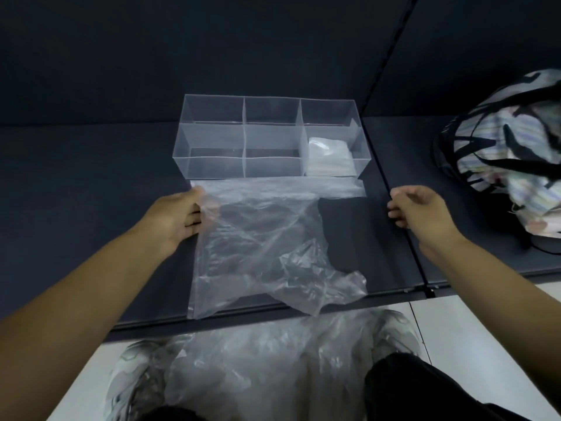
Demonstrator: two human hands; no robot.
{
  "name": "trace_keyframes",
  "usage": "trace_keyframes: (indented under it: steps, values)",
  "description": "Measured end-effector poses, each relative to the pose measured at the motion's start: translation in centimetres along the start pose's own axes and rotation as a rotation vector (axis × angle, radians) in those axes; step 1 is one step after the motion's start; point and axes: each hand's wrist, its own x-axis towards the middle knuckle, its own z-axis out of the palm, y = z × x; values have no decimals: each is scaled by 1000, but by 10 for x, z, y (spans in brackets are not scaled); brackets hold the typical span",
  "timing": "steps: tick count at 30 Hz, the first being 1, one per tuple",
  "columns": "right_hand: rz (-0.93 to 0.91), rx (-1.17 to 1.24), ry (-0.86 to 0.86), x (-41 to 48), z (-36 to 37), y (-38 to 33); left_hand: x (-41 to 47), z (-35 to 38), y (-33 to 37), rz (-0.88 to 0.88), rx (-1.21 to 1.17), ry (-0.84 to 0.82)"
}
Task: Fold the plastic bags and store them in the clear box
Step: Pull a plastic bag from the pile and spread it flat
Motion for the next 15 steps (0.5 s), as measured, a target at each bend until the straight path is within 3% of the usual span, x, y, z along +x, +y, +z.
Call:
trace_keyframes:
  steps: [3, 6, 8, 12, 15]
  values:
    - [-9, -99, -401, -45, -12, 3, -18, -19, -12, -40, 10, 25]
    - [-164, -402, -870, -78, -22, 9, -47, -36, -33, -92, 56, 36]
    - [-243, -501, -929, -86, -17, 15, -67, -41, -45, -133, 113, -7]
    - [-295, -480, -851, -89, -4, 21, -88, -39, -62, -212, 200, -122]
    - [-265, -402, -813, -83, -9, 21, -86, -36, -66, -199, 162, -76]
